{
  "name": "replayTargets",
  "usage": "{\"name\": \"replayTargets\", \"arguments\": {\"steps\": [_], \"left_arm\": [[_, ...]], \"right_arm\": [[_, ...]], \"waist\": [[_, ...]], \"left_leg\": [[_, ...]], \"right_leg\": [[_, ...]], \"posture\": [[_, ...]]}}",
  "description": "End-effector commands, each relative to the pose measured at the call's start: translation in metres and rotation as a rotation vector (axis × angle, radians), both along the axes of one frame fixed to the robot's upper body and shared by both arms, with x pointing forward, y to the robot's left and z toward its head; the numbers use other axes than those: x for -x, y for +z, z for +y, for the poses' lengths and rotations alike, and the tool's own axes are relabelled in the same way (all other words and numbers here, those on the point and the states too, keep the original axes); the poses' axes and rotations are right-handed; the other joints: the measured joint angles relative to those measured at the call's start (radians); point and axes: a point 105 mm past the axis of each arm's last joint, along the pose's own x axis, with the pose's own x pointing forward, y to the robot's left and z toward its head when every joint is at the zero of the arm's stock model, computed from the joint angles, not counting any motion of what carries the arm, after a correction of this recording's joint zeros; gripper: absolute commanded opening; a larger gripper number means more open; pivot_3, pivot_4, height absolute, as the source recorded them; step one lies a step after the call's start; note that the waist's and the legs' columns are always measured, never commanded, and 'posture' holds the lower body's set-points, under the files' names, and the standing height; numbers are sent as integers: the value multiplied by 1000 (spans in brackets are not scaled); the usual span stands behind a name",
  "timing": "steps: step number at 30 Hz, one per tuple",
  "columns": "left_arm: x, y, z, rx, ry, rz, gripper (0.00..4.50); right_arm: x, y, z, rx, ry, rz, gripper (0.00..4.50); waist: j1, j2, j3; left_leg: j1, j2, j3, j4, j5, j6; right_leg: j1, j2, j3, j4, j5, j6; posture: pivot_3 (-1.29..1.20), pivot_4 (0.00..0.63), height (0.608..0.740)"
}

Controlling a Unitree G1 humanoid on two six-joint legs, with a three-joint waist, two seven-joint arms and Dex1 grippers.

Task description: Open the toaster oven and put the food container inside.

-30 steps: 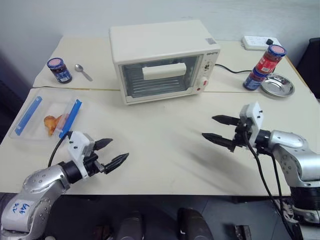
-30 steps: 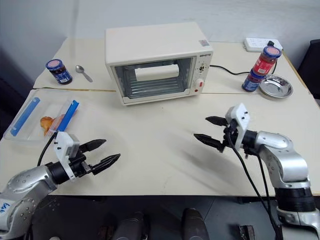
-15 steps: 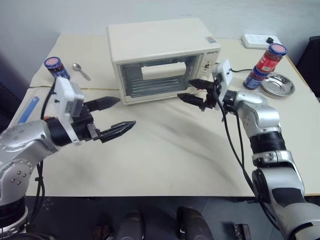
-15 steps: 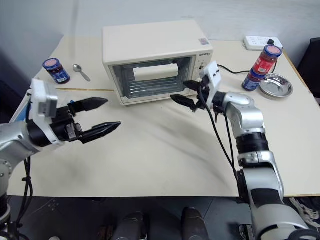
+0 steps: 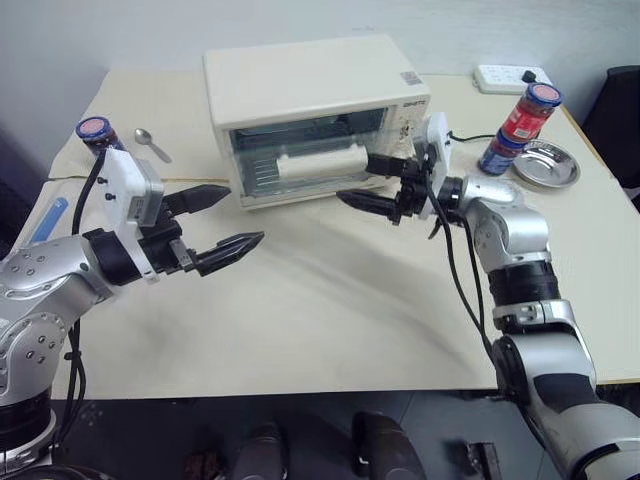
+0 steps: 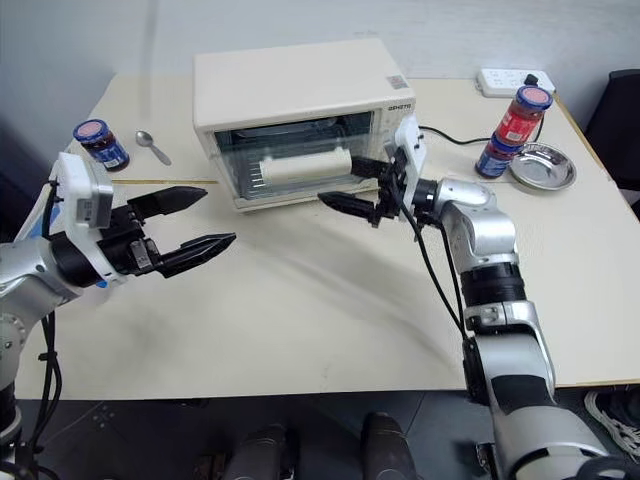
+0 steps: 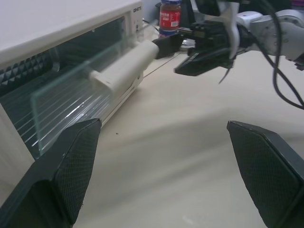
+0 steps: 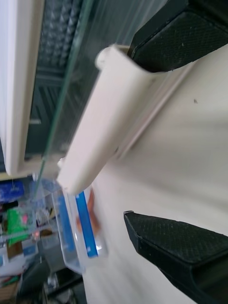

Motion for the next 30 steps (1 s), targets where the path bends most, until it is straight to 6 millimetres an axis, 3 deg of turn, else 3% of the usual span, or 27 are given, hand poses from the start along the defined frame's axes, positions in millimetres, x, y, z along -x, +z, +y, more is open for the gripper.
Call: {"name": "replayTargets", "arguments": {"steps": [1, 4, 9, 13, 17, 24, 30], "left_arm": [[-7, 10, 4, 10, 30, -57, 4500], [-18, 29, 7, 61, 36, -103, 4116], [-40, 55, 4, 82, 20, -149, 2669], [-63, 50, 2, 22, 40, -154, 1392], [-74, 33, -8, -71, -8, -132, 165], [-77, 6, -23, -160, -99, -80, 46], [-74, -11, -31, -202, -150, -51, 46]], "right_arm": [[22, 10, 10, -6, 90, -65, 4470], [27, -1, 8, -7, 70, -43, 4500], [33, -17, 9, -16, 33, -10, 4500], [36, -20, 12, -33, 13, -1, 4500], [36, -21, 10, -49, -24, 4, 4500], [36, -20, -2, -69, -111, 1, 4500], [44, -43, -48, 49, -280, 33, 4500]], "waist": [[0, 0, 0], [2, 0, 0], [1, 0, 0], [-2, 0, 0], [-2, 0, 0], [4, 0, 0], [18, 0, 0]], "left_leg": [[0, 0, 0, 0, 0, 0], [0, 0, 2, 1, 0, 0], [0, 0, 2, 1, 1, -1], [1, 0, 5, 1, 1, -2], [1, 1, 10, 1, 1, -2], [0, 1, 11, 1, 1, -2], [-2, -1, 10, 2, 2, -1]], "right_leg": [[0, 0, 0, 0, 0, 0], [0, 0, 1, 1, 0, 0], [0, 1, 1, 2, 0, 0], [0, 1, 1, 2, 0, 0], [-1, 2, 1, 2, 0, 0], [-3, 2, 1, 3, 0, 0], [-3, 1, 1, 3, 0, 0]], "posture": [[0, 150, 740], [0, 150, 740], [0, 150, 740], [0, 150, 740], [0, 150, 740], [0, 150, 740], [0, 150, 740]]}}
